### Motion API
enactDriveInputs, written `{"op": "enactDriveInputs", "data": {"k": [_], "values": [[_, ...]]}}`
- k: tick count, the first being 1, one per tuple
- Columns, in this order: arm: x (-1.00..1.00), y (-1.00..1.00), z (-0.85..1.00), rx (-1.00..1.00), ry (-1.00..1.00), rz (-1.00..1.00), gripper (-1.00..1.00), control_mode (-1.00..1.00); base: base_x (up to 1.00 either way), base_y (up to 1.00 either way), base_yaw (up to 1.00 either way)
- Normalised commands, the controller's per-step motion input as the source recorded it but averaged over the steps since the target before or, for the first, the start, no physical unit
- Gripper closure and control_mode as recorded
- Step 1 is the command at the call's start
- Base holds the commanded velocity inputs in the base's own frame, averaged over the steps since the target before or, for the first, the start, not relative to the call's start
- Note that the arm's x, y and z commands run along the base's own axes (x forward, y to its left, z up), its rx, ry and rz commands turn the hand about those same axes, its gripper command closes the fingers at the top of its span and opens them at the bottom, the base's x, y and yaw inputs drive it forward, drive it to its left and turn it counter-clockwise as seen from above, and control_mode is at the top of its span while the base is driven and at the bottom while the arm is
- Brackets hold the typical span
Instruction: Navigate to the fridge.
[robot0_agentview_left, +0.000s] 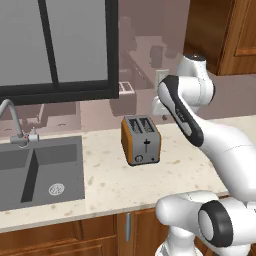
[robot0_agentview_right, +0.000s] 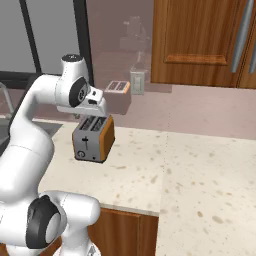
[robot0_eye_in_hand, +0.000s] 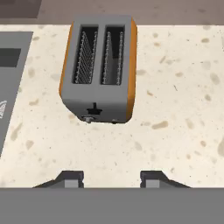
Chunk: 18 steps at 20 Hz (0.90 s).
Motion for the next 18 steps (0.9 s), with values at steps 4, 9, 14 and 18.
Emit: {"op": "enactDriveInputs", "data": {"k": [4,9,14,18], "values": [[-0.60,-0.01,0.00,0.00,-0.06,0.00,-1.00,-1.00,0.00,0.00,0.00],[-1.00,0.00,0.00,0.00,-0.09,0.00,-1.00,-1.00,0.00,0.00,0.00],[-0.76,0.17,0.00,0.00,-0.01,0.00,-1.00,-1.00,0.00,0.00,0.00],[-0.33,0.13,0.00,0.00,0.00,0.00,-1.00,-1.00,0.00,0.00,0.00]]}}
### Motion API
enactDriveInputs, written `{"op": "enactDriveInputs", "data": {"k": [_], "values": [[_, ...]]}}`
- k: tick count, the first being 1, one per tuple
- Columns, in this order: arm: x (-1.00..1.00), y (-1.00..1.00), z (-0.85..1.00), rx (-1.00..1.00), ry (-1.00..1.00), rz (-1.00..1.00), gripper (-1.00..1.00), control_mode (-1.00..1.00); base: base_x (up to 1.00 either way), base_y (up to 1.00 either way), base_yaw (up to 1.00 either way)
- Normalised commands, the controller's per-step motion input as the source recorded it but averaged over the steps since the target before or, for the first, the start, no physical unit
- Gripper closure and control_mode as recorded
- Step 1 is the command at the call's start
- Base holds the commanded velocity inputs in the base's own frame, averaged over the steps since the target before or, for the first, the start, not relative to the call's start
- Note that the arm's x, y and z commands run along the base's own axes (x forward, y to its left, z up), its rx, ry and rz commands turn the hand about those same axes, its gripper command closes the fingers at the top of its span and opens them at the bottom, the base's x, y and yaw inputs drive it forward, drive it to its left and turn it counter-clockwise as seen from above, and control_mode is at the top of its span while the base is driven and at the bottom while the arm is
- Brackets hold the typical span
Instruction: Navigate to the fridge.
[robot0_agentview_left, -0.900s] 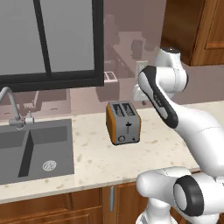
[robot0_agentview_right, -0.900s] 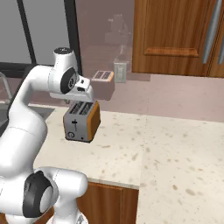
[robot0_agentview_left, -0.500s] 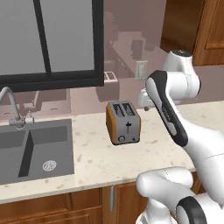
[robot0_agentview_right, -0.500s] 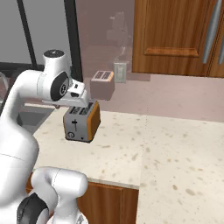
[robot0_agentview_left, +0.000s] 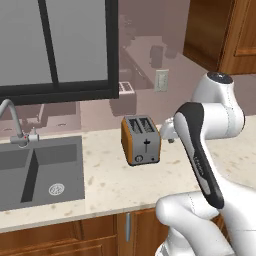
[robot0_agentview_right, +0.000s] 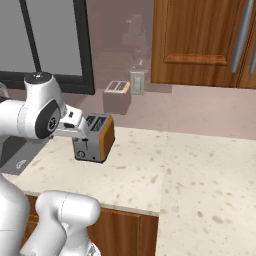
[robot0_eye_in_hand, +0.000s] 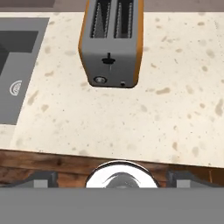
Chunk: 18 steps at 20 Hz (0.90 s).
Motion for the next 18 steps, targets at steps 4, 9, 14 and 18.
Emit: {"op": "enactDriveInputs", "data": {"k": [4,9,14,18], "values": [[0.00,0.00,0.00,0.00,0.00,0.00,-1.00,1.00,-0.07,0.00,0.00],[0.00,0.00,0.00,0.00,0.00,0.00,-1.00,1.00,-0.70,0.77,0.18],[0.00,0.00,0.00,0.00,0.00,0.00,-1.00,1.00,-0.17,0.99,0.66],[0.00,0.00,0.00,0.00,0.00,0.00,-1.00,1.00,0.00,0.78,0.86]]}}
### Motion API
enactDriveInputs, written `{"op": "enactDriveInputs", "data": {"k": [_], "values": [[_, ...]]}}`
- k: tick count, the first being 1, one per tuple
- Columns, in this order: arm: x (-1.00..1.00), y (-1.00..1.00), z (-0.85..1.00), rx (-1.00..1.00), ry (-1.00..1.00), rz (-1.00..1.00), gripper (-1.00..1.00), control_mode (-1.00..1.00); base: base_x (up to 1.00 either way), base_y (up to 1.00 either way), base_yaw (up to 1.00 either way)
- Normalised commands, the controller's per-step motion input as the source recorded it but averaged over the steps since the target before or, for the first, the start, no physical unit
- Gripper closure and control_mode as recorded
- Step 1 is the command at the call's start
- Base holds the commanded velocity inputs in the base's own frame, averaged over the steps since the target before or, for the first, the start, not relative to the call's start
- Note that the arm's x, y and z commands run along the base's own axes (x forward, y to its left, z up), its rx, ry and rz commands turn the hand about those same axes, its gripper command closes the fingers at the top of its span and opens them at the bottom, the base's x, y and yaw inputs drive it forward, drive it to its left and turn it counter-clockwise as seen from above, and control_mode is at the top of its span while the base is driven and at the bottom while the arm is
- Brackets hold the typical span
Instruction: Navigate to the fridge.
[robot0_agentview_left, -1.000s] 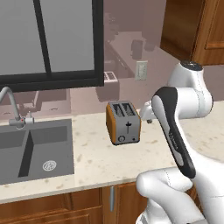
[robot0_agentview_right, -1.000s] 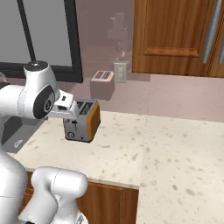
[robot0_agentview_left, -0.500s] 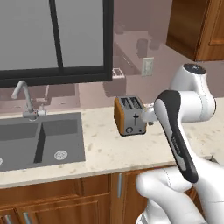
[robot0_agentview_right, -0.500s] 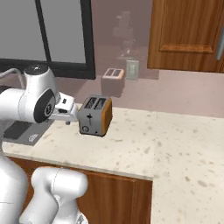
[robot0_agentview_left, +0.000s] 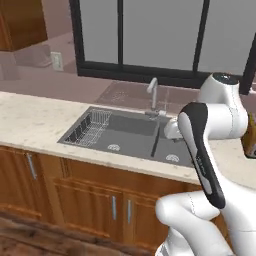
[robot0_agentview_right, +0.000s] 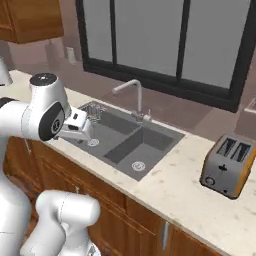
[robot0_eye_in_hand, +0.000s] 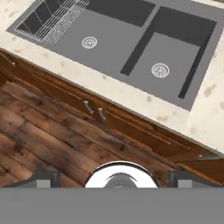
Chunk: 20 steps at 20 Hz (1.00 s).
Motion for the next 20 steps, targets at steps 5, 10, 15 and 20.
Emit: {"op": "enactDriveInputs", "data": {"k": [5,10,15,20], "values": [[0.00,0.00,0.00,0.00,0.00,0.00,-1.00,1.00,0.00,0.49,0.97],[0.00,0.00,0.00,0.00,0.00,0.00,-1.00,1.00,0.00,0.32,1.00],[0.00,0.00,0.00,0.00,0.00,0.00,-1.00,1.00,0.00,0.29,1.00],[0.00,0.00,0.00,0.00,0.00,0.00,-1.00,1.00,0.00,0.30,1.00]]}}
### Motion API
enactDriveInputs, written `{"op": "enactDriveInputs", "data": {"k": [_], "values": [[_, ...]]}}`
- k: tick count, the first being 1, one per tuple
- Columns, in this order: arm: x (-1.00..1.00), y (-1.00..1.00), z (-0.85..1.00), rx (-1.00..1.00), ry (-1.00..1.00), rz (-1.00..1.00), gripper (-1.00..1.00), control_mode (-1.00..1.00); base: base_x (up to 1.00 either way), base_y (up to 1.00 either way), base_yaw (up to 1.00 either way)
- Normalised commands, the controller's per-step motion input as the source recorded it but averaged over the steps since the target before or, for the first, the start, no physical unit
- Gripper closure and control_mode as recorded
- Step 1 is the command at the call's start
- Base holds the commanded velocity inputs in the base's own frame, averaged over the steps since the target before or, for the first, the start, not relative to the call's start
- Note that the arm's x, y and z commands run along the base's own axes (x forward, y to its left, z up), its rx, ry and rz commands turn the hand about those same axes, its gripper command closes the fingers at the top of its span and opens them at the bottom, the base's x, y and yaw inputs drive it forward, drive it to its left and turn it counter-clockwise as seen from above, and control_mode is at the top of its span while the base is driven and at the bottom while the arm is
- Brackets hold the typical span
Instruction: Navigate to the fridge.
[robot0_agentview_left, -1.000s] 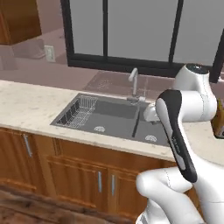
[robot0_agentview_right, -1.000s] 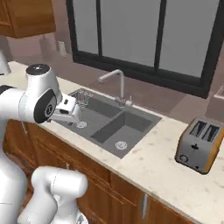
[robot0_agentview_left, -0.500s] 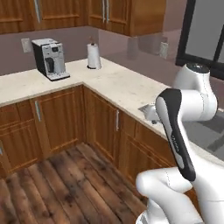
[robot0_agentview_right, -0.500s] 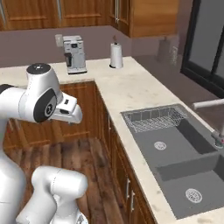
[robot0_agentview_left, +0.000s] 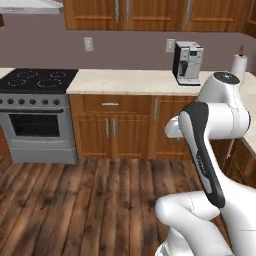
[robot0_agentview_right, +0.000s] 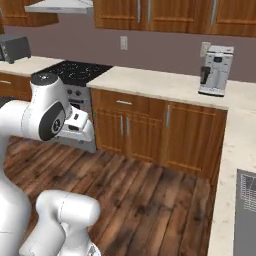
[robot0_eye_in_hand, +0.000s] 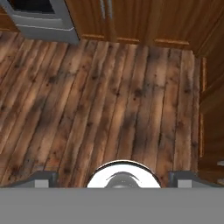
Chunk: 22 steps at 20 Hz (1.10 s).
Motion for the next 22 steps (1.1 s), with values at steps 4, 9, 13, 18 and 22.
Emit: {"op": "enactDriveInputs", "data": {"k": [4,9,13,18,22], "values": [[0.00,0.00,0.00,0.00,0.00,0.00,-1.00,1.00,0.00,0.31,1.00],[0.00,0.00,0.00,0.00,0.00,0.00,-1.00,1.00,0.00,0.27,1.00],[0.00,0.00,0.00,0.00,0.00,0.00,-1.00,1.00,0.37,0.08,0.83],[0.00,0.00,0.00,0.00,0.00,0.00,-1.00,1.00,1.00,0.04,0.17],[0.00,0.00,0.00,0.00,0.00,0.00,-1.00,1.00,1.00,0.30,0.02]]}}
